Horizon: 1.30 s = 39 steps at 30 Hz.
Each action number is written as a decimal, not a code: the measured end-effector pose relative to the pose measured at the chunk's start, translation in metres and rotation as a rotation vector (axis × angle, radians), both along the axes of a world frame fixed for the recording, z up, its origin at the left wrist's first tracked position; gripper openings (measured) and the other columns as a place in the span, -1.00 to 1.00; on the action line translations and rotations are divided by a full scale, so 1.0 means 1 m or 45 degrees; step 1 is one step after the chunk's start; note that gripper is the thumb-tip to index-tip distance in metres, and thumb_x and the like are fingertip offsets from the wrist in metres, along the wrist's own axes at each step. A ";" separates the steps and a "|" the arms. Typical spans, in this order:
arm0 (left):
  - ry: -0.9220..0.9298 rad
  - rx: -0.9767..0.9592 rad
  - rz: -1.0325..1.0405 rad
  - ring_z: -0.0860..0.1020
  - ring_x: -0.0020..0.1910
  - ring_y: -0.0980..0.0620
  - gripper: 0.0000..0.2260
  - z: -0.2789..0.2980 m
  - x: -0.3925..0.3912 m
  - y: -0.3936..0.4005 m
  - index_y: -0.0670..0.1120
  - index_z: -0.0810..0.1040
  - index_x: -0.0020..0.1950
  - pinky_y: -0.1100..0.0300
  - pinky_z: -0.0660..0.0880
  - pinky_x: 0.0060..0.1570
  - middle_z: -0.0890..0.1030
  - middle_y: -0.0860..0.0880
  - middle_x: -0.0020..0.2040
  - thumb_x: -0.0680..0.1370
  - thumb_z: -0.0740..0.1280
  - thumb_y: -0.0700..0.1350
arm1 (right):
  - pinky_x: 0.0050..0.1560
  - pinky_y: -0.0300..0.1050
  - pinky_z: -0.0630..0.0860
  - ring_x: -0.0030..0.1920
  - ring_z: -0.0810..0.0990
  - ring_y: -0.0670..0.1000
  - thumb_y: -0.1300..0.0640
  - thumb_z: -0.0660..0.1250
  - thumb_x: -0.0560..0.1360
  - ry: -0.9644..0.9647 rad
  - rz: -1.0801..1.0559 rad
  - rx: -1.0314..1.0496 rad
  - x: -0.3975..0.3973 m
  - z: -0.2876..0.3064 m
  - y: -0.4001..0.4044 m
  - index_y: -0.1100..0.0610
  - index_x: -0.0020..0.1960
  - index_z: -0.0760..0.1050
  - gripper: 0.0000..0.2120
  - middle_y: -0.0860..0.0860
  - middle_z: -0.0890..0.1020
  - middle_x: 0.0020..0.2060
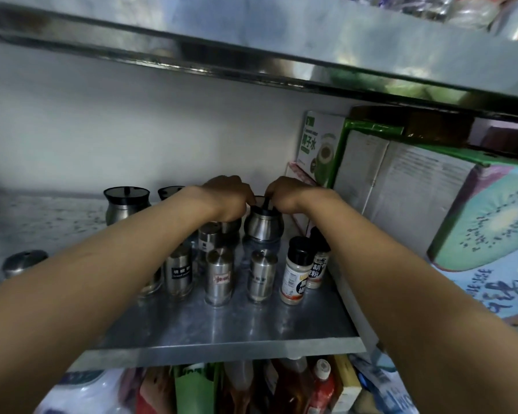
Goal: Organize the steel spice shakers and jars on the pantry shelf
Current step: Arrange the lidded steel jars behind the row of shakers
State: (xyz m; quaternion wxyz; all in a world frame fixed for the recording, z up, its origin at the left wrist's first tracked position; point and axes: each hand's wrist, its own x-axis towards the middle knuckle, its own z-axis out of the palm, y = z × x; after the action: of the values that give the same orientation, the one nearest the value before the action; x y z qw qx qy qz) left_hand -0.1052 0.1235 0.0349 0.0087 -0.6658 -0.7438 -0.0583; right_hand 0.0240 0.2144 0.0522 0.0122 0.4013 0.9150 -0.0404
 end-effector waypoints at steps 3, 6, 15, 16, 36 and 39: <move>0.036 -0.003 0.025 0.46 0.24 -0.15 -0.55 0.000 -0.002 0.000 0.20 0.40 0.39 0.07 0.46 0.19 0.42 -0.10 0.36 0.54 0.16 -0.15 | 0.35 -0.01 0.41 0.26 0.53 0.08 0.19 0.23 0.56 -0.030 -0.011 0.013 -0.001 0.000 0.006 0.20 0.26 0.56 -0.69 0.10 0.57 0.26; -0.005 -0.022 0.049 0.46 0.25 -0.14 -0.52 0.001 -0.001 -0.002 0.20 0.37 0.41 0.08 0.46 0.18 0.40 -0.10 0.37 0.55 0.12 -0.19 | 0.35 -0.02 0.42 0.19 0.57 0.07 0.20 0.24 0.53 0.043 -0.040 -0.028 -0.002 -0.001 0.008 0.19 0.24 0.57 -0.69 0.11 0.60 0.21; 0.007 0.093 -0.022 0.45 0.26 -0.14 -0.52 0.000 0.012 -0.009 0.15 0.43 0.38 0.22 0.33 0.02 0.40 -0.10 0.37 0.54 0.13 -0.25 | -0.16 -0.14 0.47 -0.01 0.60 0.10 0.26 0.20 0.54 0.215 -0.085 -0.060 0.000 -0.007 0.004 0.26 0.06 0.58 -0.79 0.16 0.63 0.05; 0.001 0.090 -0.018 0.45 0.26 -0.14 -0.52 -0.001 0.012 -0.009 0.15 0.44 0.38 0.21 0.34 0.03 0.40 -0.10 0.38 0.53 0.14 -0.25 | -0.10 -0.12 0.51 0.02 0.61 0.10 0.27 0.20 0.54 0.237 -0.099 -0.080 0.000 -0.007 0.003 0.26 0.10 0.59 -0.76 0.15 0.63 0.06; -0.213 0.278 0.108 0.42 0.33 -0.11 -0.61 0.009 -0.036 -0.044 -0.06 0.42 0.39 0.07 0.39 0.30 0.42 -0.12 0.41 0.58 0.12 -0.27 | 0.18 -0.15 0.43 0.28 0.49 0.14 0.19 0.29 0.52 0.476 -0.083 0.019 -0.024 -0.007 -0.016 0.14 0.33 0.47 -0.62 0.12 0.48 0.32; -0.209 0.267 0.131 0.43 0.32 -0.10 -0.62 0.010 -0.049 -0.047 -0.03 0.44 0.37 0.08 0.39 0.31 0.43 -0.09 0.41 0.59 0.11 -0.27 | 0.26 -0.15 0.39 0.34 0.45 0.12 0.27 0.22 0.55 0.515 -0.019 0.000 -0.032 -0.003 -0.020 0.12 0.38 0.46 -0.60 0.10 0.46 0.37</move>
State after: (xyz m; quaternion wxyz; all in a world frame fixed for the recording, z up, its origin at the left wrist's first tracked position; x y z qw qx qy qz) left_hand -0.1546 0.0765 0.0452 0.0204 -0.6153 -0.7649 -0.1895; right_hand -0.0077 0.1944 0.0491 -0.1723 0.3918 0.8957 -0.1202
